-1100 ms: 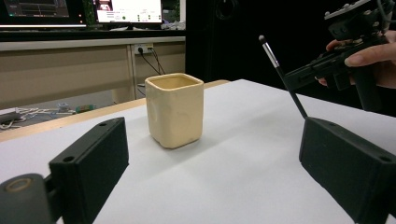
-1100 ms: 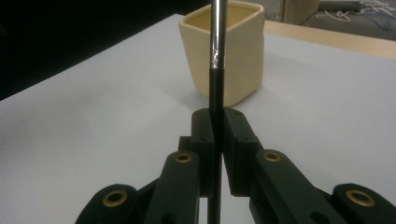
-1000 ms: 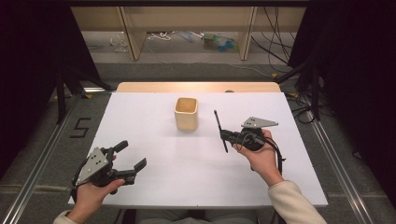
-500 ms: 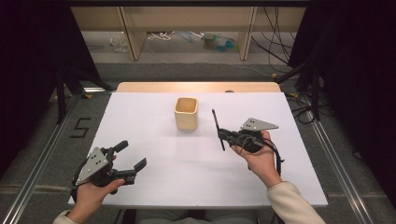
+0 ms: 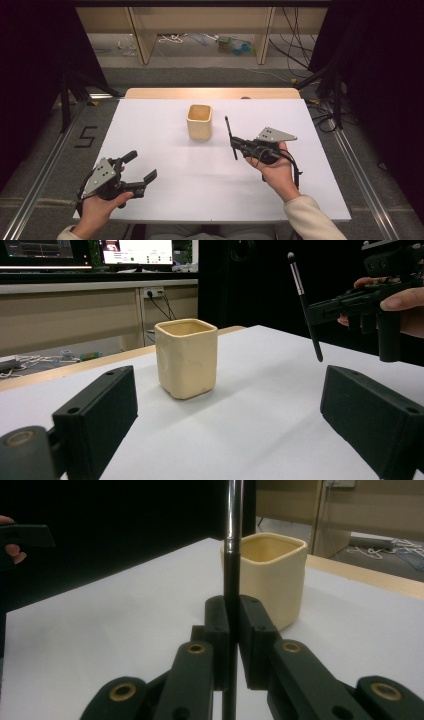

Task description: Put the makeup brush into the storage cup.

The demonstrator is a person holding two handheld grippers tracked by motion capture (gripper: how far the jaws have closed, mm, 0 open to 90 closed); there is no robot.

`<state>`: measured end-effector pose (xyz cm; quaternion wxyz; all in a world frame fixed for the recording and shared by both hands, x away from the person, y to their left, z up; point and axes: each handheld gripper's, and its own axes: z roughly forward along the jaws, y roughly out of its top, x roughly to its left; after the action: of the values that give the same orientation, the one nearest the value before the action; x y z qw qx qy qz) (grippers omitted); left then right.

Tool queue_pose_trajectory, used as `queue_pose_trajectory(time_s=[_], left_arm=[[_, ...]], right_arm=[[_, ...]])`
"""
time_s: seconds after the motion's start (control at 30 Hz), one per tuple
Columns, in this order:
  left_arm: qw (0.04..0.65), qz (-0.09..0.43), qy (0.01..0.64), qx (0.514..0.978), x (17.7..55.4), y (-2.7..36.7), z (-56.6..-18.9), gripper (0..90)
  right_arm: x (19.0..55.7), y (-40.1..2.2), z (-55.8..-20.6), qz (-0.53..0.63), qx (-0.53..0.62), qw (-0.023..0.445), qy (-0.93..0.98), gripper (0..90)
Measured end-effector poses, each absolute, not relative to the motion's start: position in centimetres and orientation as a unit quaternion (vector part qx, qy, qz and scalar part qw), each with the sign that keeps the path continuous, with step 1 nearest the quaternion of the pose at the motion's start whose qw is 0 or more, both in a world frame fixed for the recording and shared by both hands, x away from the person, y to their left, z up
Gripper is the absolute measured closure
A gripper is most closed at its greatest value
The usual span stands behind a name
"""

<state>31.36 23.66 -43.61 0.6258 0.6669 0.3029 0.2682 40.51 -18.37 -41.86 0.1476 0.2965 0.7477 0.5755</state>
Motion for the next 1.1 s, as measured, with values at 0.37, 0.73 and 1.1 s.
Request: queue_pose_trajectory(time_s=[0.37,0.73,1.1], left_arm=[[0.625,0.269,0.303,0.667,31.4,23.6,-43.6,7.8],[0.628,0.271,0.295,0.667,31.5,23.6,-43.6,7.9],[0.625,0.271,0.304,0.666,31.4,23.5,-43.5,8.4]], right_arm=[[40.4,-18.3,-41.7,0.575,0.285,0.175,0.746,84.0],[40.0,-17.6,-41.6,0.591,0.275,0.167,0.739,84.1],[39.9,-16.8,-41.5,0.602,0.265,0.175,0.732,84.1]])
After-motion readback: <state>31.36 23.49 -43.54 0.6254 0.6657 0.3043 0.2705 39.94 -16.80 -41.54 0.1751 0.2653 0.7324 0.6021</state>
